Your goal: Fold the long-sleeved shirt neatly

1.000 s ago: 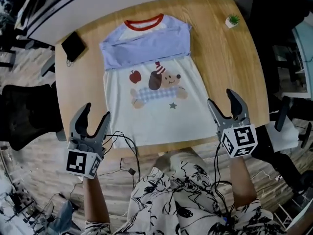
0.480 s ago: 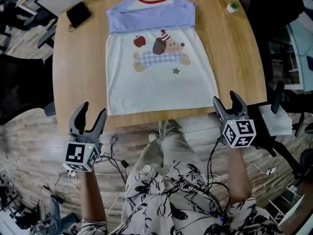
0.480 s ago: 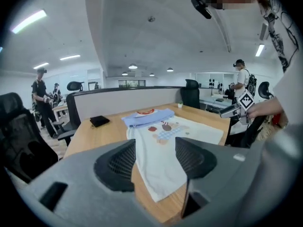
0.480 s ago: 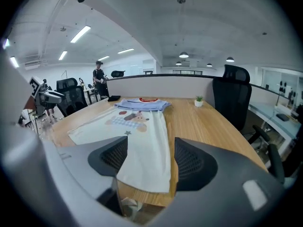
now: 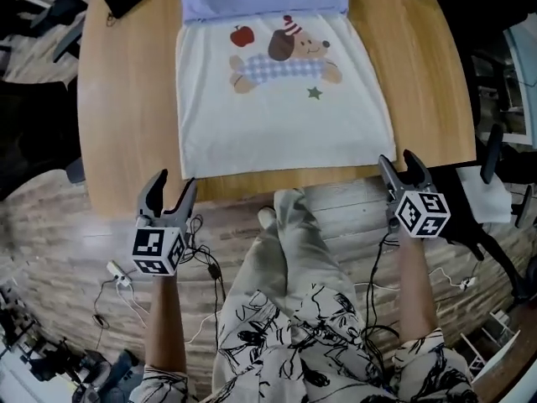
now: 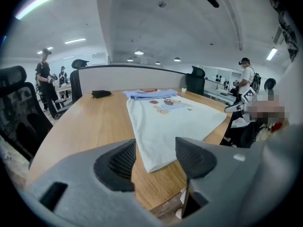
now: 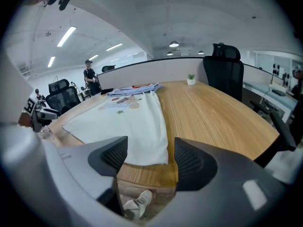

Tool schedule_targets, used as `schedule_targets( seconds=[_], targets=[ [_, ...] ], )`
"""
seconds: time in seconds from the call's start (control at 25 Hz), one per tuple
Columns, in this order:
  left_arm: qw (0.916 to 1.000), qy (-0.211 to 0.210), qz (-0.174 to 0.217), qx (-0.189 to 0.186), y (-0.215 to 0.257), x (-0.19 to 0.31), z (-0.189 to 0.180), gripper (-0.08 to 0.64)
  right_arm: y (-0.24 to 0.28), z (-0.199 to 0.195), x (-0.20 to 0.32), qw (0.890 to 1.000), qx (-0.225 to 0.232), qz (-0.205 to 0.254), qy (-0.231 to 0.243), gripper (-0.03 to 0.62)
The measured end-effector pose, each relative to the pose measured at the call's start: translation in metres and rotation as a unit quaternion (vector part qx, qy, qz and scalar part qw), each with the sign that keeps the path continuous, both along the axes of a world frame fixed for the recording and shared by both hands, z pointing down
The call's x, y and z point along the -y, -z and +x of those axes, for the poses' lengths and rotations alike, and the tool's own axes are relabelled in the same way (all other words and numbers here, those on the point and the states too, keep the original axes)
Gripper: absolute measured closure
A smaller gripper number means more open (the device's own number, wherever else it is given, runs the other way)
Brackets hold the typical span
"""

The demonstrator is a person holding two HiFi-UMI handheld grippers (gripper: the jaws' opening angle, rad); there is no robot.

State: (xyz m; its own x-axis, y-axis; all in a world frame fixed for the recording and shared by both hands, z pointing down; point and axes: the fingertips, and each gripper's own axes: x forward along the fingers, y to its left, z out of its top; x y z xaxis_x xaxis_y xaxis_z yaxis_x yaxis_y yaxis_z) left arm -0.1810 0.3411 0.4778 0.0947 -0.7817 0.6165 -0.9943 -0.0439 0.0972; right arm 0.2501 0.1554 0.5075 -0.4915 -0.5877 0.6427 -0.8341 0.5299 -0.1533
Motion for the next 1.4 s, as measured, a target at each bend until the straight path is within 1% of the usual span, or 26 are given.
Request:
schedule_targets(
  seconds=[0.12,0.2,0.28,0.36,0.44,0.48,0.56,0.6,0.64,0.72,0.84,1.0,1.08,1.16,1.28,1.4],
  targets=[
    [0.9995,0.021,-0.014,-0.018,-0.021,-0.003,-0.007,0.297,-0.017,-0.001,0.001,1.000,0.017,-0.013,-0.013,0.279],
    [0.9989,0.035,-0.024,-0.020,-0.035,-0.007,-0.011,0.307,-0.025,-0.006,0.000,0.999,0.026,-0.018,-0.017,0.301],
    [0.9980,0.048,-0.034,-0.020,-0.046,-0.010,-0.015,0.317,-0.030,-0.008,-0.001,0.999,0.023,-0.014,-0.018,0.316],
    [0.9976,0.055,-0.038,-0.014,-0.053,-0.012,-0.015,0.330,-0.032,-0.006,-0.001,1.000,0.014,-0.005,-0.023,0.331],
    [0.9976,0.057,-0.040,0.007,-0.055,-0.013,-0.016,0.369,-0.034,-0.002,0.001,1.000,0.005,0.005,-0.030,0.359],
    [0.9972,0.056,-0.044,0.022,-0.056,-0.013,-0.016,0.388,-0.034,-0.001,0.001,0.999,-0.003,0.011,-0.030,0.383],
    [0.9961,0.048,-0.057,0.048,-0.059,-0.012,-0.015,0.453,-0.035,-0.001,0.000,0.999,-0.016,0.020,-0.021,0.423],
    [0.9957,0.042,-0.062,0.055,-0.061,-0.011,-0.013,0.494,-0.035,-0.004,-0.001,0.999,-0.021,0.023,-0.012,0.486],
    [0.9955,0.039,-0.064,0.057,-0.061,-0.011,-0.011,0.538,-0.035,-0.008,-0.003,0.999,-0.029,0.026,-0.002,0.532],
    [0.9958,0.042,-0.065,0.049,-0.062,-0.012,-0.010,0.538,-0.034,-0.012,-0.005,0.999,-0.043,0.029,0.013,0.545],
    [0.9963,0.049,-0.064,0.030,-0.059,-0.014,-0.012,0.541,-0.032,-0.011,-0.005,0.999,-0.031,0.020,0.010,0.552],
    [0.9966,0.051,-0.052,0.037,-0.039,-0.019,-0.009,0.541,-0.010,-0.011,-0.009,0.999,-0.023,0.036,0.021,0.557],
    [0.9968,0.053,-0.050,0.032,-0.029,-0.028,-0.003,0.541,0.004,-0.011,-0.020,0.998,-0.029,0.048,0.038,0.557],
    [0.9973,0.047,-0.048,0.032,-0.022,-0.035,0.004,0.543,0.015,-0.009,-0.028,0.997,-0.034,0.055,0.048,0.557],
    [0.9977,0.029,-0.047,0.040,-0.011,-0.044,0.013,0.542,0.025,-0.002,-0.033,0.998,-0.018,0.043,0.045,0.558],
    [0.9978,0.025,-0.051,0.035,-0.001,-0.059,0.021,0.541,0.036,0.006,-0.042,0.998,-0.016,0.035,0.049,0.557]
  ],
)
